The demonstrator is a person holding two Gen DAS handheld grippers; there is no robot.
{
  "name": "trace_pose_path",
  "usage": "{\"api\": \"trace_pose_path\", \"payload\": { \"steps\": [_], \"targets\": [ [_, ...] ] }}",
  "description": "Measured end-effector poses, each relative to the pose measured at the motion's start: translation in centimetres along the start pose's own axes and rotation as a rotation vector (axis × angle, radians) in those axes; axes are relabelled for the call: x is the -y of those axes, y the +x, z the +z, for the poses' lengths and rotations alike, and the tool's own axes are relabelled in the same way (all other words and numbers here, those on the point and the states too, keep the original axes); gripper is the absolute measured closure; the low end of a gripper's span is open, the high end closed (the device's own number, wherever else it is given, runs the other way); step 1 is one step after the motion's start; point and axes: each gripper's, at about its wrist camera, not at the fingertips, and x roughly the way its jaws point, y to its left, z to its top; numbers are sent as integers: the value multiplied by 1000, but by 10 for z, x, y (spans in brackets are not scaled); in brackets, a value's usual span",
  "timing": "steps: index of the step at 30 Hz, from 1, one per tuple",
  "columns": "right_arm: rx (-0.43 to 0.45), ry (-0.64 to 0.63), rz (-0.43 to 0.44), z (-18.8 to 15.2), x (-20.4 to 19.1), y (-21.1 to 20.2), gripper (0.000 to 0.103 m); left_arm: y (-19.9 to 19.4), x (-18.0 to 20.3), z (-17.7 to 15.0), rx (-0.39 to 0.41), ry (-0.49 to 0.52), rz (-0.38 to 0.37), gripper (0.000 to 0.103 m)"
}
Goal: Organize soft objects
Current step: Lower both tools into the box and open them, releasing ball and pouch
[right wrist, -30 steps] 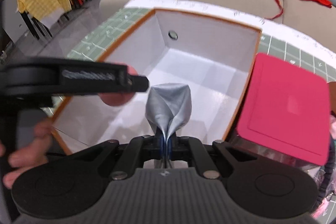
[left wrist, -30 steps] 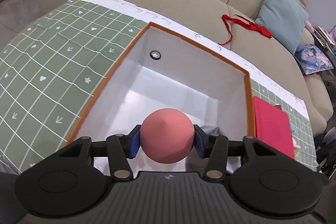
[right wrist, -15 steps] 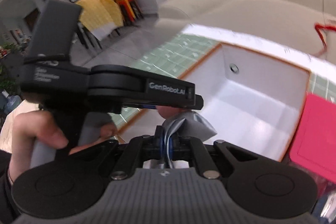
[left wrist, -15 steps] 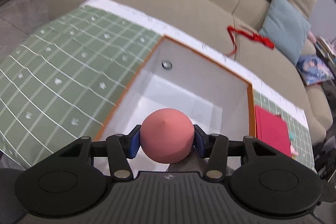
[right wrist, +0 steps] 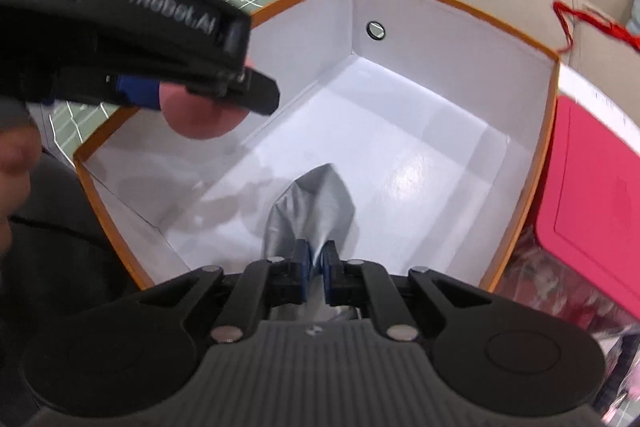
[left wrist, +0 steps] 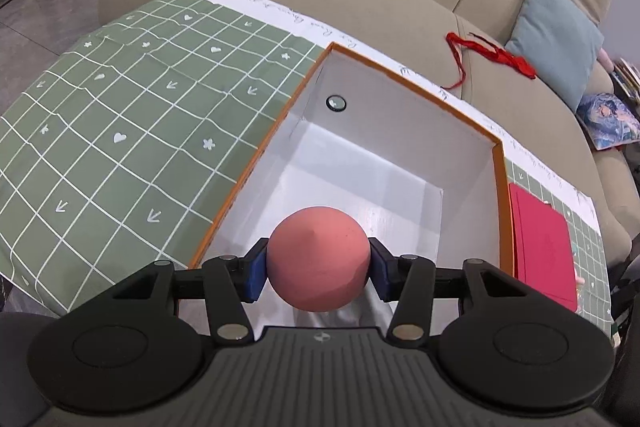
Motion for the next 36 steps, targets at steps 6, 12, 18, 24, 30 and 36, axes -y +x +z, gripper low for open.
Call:
{"api": "trace_pose_path", "payload": {
  "steps": [6,12,18,24,30,36],
  "targets": [
    [41,-30,30,-3,-5,-8,55,2,-2,0,-8,-3,6,45],
    [90,-92,36,-5,-16,-20,31,6,-1,-1,-22,22,8,45],
    [111,-52,38,-2,-9,-29,20,12,6,-6,-62,78,-9,45],
    [129,-41,8,-1,-6,-34,19,25,11,-14,-128,110,52,44],
    [125,-48,11,-1,-6,-35,19,36,5,-16,-189,75,64,37],
    [119,-44,15,0,-5,-32,19,38,10,-16,-206,77,70,19]
  ]
}}
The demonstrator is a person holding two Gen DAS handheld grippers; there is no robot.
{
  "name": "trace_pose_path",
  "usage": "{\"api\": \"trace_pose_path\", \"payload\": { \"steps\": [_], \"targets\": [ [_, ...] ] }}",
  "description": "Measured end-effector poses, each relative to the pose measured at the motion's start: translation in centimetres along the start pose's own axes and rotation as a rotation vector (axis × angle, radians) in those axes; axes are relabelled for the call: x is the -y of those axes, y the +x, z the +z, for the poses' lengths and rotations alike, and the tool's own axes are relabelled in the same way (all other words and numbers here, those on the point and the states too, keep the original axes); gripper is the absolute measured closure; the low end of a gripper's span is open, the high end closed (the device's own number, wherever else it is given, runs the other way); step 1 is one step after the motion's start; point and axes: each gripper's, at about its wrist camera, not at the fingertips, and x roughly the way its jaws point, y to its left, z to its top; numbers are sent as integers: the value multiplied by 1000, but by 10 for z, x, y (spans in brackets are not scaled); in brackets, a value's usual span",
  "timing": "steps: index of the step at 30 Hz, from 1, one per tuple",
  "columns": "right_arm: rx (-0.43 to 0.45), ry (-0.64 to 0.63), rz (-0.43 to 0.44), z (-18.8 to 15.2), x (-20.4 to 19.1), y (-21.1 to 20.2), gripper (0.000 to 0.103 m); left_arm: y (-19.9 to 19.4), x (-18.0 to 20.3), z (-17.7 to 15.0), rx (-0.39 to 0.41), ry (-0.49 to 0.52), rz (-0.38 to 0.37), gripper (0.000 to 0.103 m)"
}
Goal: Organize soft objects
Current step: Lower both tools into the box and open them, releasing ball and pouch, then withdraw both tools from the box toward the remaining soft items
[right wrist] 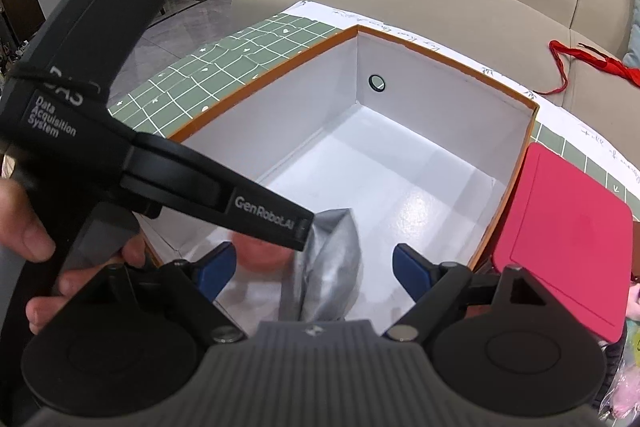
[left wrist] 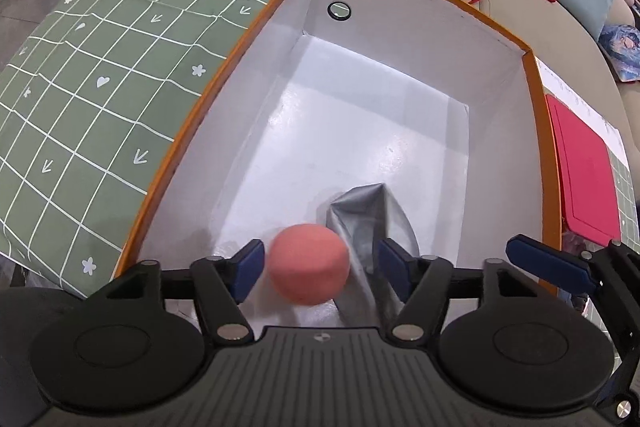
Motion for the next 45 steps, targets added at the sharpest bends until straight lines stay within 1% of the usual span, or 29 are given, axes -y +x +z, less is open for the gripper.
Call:
{"api": "trace_pose_path", "payload": {
  "steps": [1,2,3,5,7,9,11,12,13,17,20,25,29,30,35,39,43,45],
  "targets": [
    [0,1,1,0,0,0,19,-1,1,-1,10,-4,2,15],
    [-1,3,3,0,0,0,19,-2,1,-2,14,-14,-1,9],
    [-3,3,5,0,1,0,19,-1,1,-3,9,-33,-7,8],
    [-3,1,-7,1,2,-1,19,-1,1,-4,1,-51,-4,8],
    [1,10,-2,1,4,-2,19,-2,0,-3,11,-61,4,8],
    [2,27,11,1,7,-4,19,-5,-1,-4,24,-57,-18,8],
    [9,32,15,1,8,-6,15,-13,2,-6,71,-22,-39,8],
    [12,29,13,1,9,-6,14,-18,5,-8,101,3,-35,8],
    [16,23,12,1,9,-8,12,-22,8,-9,122,27,-21,8],
    [42,26,40,1,12,-16,11,-35,20,-16,167,131,34,8],
    [61,23,50,0,13,-25,11,-43,21,-16,184,115,51,8],
    [74,21,41,1,15,-39,11,-57,11,-12,183,23,5,8],
    [89,51,33,4,22,-54,11,-70,8,-15,218,-6,10,8],
    [94,61,28,5,24,-58,11,-73,10,-15,226,-5,16,8],
    [132,109,0,5,36,-84,11,-88,36,-14,267,81,19,8],
    [166,153,-40,-1,51,-111,11,-101,60,-13,297,118,0,8],
    [215,205,-85,-10,71,-140,11,-115,77,-12,317,127,-69,8],
    [239,240,-111,-16,88,-156,11,-120,85,-12,327,131,-122,8]
  ]
}}
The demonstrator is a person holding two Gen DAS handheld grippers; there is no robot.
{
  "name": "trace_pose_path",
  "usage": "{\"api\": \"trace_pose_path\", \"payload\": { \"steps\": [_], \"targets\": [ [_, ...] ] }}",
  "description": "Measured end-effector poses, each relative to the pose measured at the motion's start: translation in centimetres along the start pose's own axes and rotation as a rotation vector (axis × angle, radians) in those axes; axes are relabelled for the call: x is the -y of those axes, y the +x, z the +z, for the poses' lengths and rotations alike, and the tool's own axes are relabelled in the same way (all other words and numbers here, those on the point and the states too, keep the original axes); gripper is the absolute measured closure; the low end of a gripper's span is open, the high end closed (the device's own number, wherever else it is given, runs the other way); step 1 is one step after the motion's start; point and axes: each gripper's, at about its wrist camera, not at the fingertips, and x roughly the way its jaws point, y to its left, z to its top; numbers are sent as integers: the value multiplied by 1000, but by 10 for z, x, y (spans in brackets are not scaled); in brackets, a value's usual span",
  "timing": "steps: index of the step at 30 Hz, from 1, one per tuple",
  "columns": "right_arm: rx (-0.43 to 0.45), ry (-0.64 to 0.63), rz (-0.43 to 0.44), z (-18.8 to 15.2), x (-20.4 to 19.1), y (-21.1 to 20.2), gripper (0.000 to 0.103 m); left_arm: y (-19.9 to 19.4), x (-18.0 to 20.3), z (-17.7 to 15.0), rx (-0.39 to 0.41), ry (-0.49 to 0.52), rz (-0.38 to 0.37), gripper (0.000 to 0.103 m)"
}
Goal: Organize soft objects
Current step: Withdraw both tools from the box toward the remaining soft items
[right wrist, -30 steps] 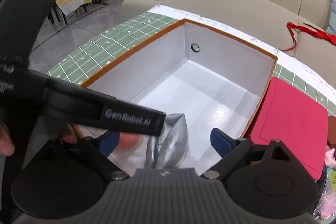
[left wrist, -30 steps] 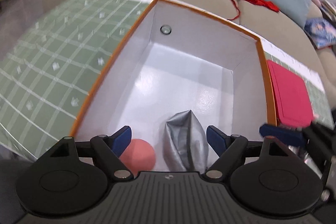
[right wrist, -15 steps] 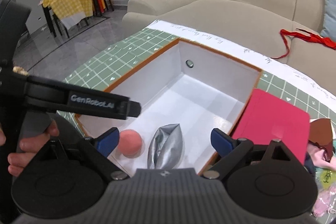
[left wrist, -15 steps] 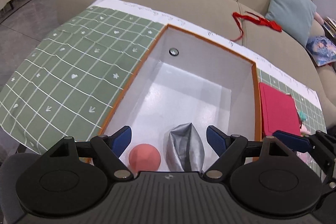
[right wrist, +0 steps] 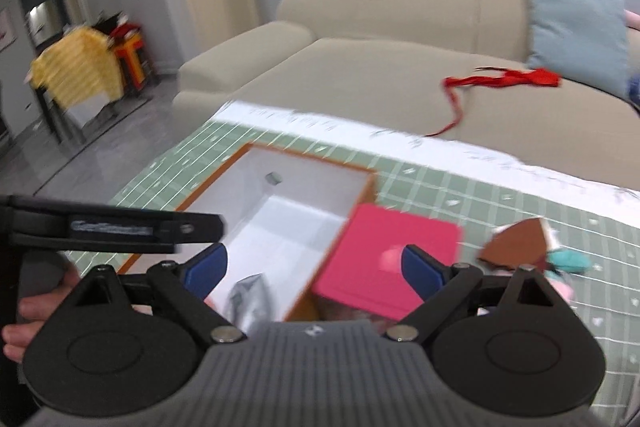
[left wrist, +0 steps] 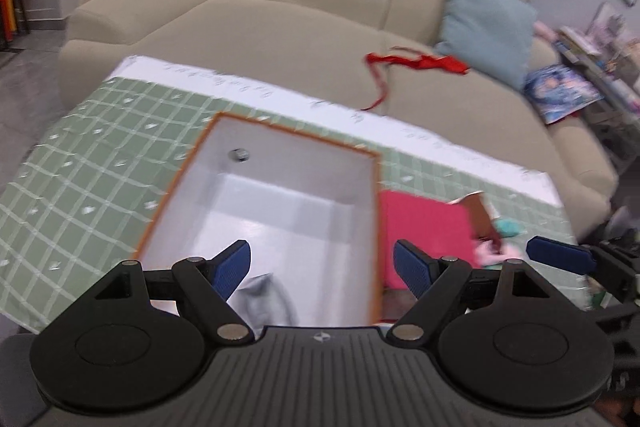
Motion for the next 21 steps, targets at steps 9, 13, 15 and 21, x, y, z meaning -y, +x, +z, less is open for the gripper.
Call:
{"api": "trace_pose_path", "payload": {
  "steps": [9,13,15,21],
  "targets": [
    [43,167,-157,-17,94,-38,11,6,58,-9,-34,47,-258,8],
    [16,215,-211,-37,135,-36,11,31,101,-23,-118,87,-312,8],
    [3,273,-238,-46,156,-29,11,45,118,-32,-158,111,-323,8],
    [-60,416,-279,-78,218,-3,15,82,157,-70,-259,241,-374,8]
  ]
}}
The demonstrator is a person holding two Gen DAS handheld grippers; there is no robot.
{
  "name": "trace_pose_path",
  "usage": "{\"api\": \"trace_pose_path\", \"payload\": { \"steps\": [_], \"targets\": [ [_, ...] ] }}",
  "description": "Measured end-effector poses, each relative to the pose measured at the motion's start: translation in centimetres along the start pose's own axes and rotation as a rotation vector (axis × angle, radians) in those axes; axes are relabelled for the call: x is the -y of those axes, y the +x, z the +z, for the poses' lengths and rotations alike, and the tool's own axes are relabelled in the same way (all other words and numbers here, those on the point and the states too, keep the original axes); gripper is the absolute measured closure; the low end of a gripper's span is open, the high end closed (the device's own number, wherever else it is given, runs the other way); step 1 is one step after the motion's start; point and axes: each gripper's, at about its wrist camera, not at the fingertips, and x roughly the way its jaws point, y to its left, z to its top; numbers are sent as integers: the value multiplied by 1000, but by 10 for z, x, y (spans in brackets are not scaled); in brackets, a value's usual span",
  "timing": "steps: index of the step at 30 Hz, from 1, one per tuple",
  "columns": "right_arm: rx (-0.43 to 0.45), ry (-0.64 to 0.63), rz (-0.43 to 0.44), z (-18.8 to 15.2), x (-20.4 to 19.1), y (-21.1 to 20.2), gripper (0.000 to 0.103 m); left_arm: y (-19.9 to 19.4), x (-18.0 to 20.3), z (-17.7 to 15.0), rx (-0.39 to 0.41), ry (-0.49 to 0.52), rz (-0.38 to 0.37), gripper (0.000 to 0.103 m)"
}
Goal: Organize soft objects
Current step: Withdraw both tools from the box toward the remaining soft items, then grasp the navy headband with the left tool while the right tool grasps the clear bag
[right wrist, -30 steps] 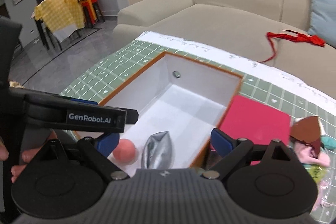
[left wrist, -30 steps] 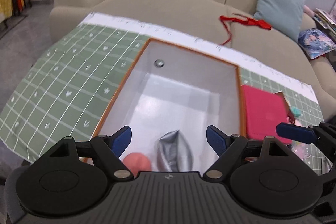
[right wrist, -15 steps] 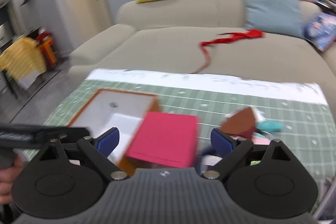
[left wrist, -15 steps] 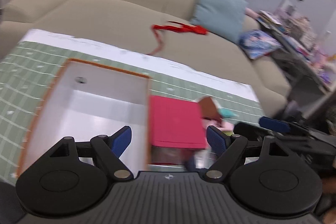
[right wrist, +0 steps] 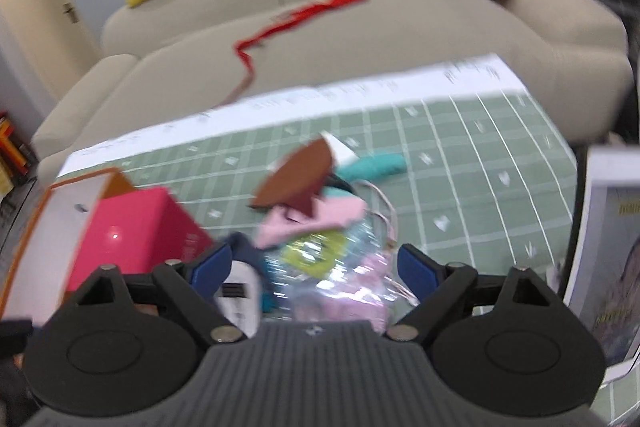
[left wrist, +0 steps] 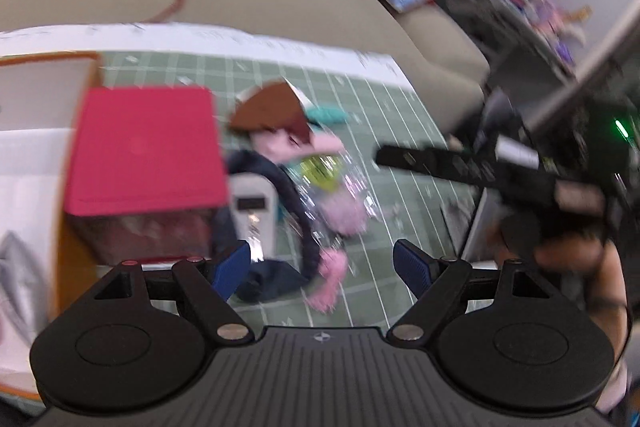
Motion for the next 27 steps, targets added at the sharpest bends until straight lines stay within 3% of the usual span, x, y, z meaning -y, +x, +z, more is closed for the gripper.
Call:
{"api": "trace_pose_path", "payload": {
  "steps": [5,7,10,18,24,27],
  "targets": [
    [-55,78,1,-5,23,37,17,33,14,-18,-54,86,17,8],
    [-48,52,-19,-5,19,47,16,43,19,-23,-71,108,30,8],
    [-33,-17,-68,-6,7,60,6,54,23,-29,-77,125,76,8],
    [-104,-103,-3,-13,1,90,6,78,33,-40,-35,239,174,8],
    [-117,-71,35,-16,15,104,15,93,39,-38,10,286,191,8],
    [-117,-69,55,-18,20,107,23,99,38,-37,11,273,141,8]
  ]
}}
